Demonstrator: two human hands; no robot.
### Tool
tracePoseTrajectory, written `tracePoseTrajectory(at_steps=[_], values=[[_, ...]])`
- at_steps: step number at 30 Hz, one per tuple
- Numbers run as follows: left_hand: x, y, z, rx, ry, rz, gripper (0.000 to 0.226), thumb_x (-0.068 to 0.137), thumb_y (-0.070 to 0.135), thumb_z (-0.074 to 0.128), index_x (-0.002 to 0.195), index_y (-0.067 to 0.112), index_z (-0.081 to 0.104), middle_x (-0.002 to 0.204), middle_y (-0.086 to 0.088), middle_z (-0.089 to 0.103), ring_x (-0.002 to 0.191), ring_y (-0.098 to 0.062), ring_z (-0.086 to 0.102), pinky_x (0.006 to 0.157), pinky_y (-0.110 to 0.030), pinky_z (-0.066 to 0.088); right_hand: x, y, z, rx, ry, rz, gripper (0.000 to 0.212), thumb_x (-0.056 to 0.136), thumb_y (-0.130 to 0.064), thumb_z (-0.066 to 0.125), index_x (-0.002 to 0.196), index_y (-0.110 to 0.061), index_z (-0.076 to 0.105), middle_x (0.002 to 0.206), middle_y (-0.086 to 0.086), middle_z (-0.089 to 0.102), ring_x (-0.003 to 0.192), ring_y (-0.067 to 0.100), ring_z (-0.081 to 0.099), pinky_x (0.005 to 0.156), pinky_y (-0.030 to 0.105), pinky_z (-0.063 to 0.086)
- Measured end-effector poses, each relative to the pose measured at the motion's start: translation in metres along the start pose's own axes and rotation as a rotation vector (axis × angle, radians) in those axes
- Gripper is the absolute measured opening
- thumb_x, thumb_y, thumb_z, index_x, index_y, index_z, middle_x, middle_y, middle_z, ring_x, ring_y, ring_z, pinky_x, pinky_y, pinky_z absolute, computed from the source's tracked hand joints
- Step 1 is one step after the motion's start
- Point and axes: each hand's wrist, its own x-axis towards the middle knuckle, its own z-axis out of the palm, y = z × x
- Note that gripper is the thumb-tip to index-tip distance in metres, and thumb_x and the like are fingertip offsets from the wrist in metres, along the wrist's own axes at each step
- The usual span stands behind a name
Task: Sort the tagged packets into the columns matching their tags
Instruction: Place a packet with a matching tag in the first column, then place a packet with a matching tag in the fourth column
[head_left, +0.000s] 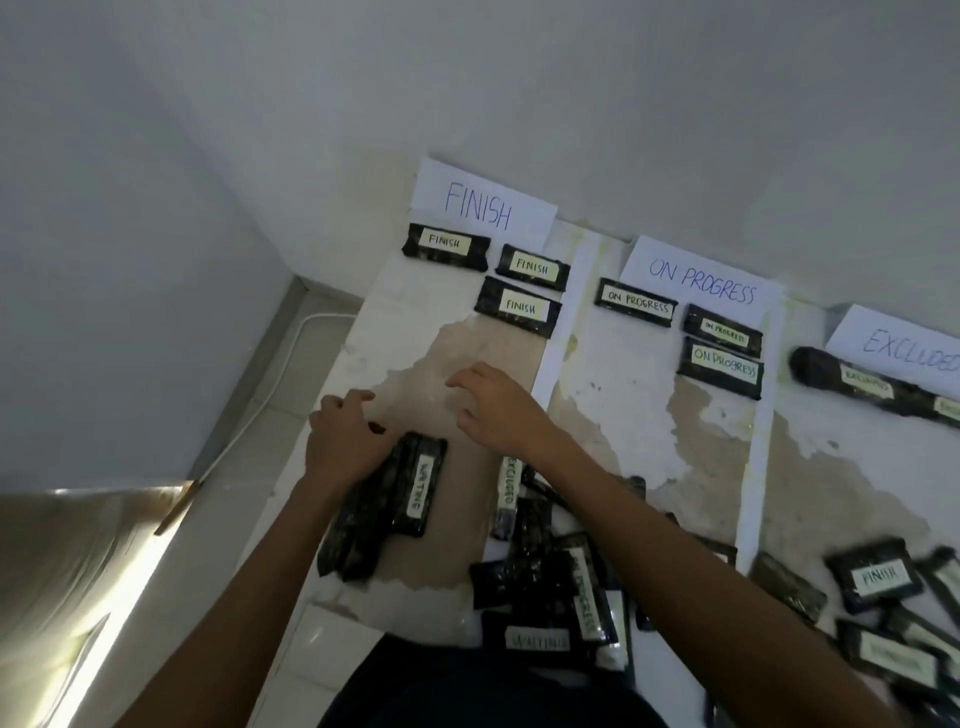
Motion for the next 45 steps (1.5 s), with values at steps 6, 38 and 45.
tracePoseTrajectory(at_steps=[6,38,45], values=[[-0.045,-0.029,0.022,0.100,-0.098,-0.057,0.101,0.064,0.049,0.078,0.144,0.027,0.020,0.131,-0.018,0.032,0.122,-0.039,0.033,0.093,-0.049,0.042,-0.025,-0.011,0.022,0.017,-0.056,0.029,0.041,0.087,-0.014,0.055,0.127,-0.013,0.052,0.125,0.008,0.051,0.116,0.025,0.049,0.095,0.042,0.044],[-0.067,0.011,-0.002,-1.693,-0.457,0.006,0.067,0.042,0.021,0.078,0.106,0.009,0.064,0.108,-0.012,0.064,0.100,-0.028,0.059,0.088,-0.039,0.045,-0.091,-0.030,0.011,0.584,0.078,0.106,0.073,0.070,-0.019,0.080,0.132,-0.023,0.042,0.125,-0.003,0.051,0.110,0.013,0.052,0.088,0.025,0.048],[-0.065,0.029,0.015,-1.299,-0.248,-0.118,0.024,0.092,0.015,0.055,0.113,0.005,0.058,0.102,-0.011,0.067,0.097,-0.023,0.062,0.075,-0.030,0.050,-0.115,0.005,-0.018,0.401,0.113,0.100,0.074,0.073,-0.016,0.075,0.136,-0.020,0.038,0.130,0.003,0.044,0.114,0.015,0.046,0.099,0.035,0.046]])
